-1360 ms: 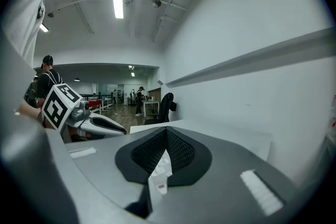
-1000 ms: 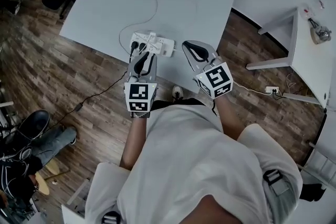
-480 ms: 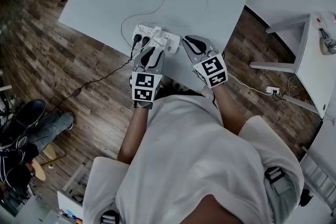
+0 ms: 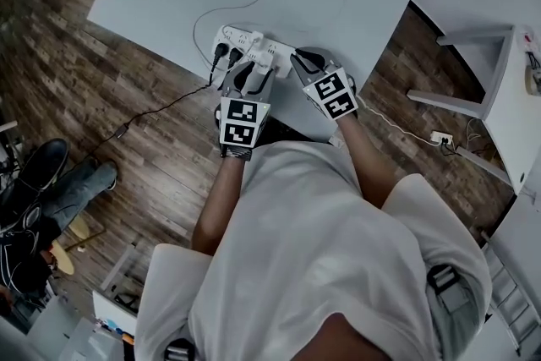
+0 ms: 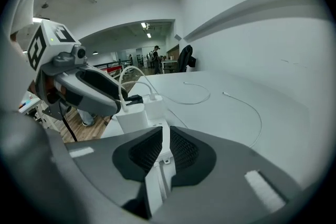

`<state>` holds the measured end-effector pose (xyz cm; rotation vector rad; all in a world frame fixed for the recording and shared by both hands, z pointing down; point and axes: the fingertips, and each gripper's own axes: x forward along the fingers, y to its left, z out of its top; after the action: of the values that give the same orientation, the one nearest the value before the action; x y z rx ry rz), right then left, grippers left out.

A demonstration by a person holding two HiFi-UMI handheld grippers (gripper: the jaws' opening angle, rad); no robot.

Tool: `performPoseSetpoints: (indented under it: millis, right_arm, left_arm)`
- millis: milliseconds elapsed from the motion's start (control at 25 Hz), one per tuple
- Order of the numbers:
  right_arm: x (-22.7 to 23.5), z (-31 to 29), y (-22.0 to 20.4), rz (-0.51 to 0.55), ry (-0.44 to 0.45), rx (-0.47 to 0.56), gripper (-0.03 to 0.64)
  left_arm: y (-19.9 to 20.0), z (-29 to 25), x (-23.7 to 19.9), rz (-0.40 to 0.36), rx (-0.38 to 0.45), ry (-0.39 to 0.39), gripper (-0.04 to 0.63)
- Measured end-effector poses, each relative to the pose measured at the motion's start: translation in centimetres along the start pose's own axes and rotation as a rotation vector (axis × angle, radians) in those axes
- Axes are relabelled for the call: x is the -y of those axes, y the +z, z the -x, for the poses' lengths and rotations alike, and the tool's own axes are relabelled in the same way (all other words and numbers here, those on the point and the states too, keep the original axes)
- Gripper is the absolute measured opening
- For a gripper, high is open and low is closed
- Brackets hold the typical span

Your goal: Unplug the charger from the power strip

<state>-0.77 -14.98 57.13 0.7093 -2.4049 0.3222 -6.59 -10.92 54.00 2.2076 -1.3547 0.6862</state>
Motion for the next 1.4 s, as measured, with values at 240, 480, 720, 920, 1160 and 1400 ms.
performPoseSetpoints:
  millis: [240,480,720,920,1160,1400]
  right_arm:
    - [0.3,-2.2,-2.0,0.023,0.028,-0.072,0.046]
    - [0.0,-2.7,-2.8,0.036,0.05,-0.105,0.046]
    - [0.0,-3.0,-2.3,0.026,0.065,-0.119,0.046]
    - [0.1,-3.0,-2.6,0.004,0.055,-0.108,0.046]
    - [0.2,-2.9,-2.6,-0.007,0.056,-0.093,0.046]
    - [0.3,-3.0,-2.5,-0.015,0.054,-0.083,0.046]
  left_arm:
    - [-1.0,-1.5,-0.1,0.002,-0.044,0.022,0.186]
    - [-1.8,-2.2,-0.7,0.015,-0.063,0.056,0.187]
    - [-2.2,-2.6,-1.3,0.032,-0.065,0.076,0.189]
    - [-2.5,-3.8,-1.4,0.032,-0.075,0.08,0.188]
    - [-2.4,-3.9,-1.1,0.062,-0.055,0.101,0.147]
    - [-2.4,-3.9,-1.1,0.153,-0.037,0.072,0.15]
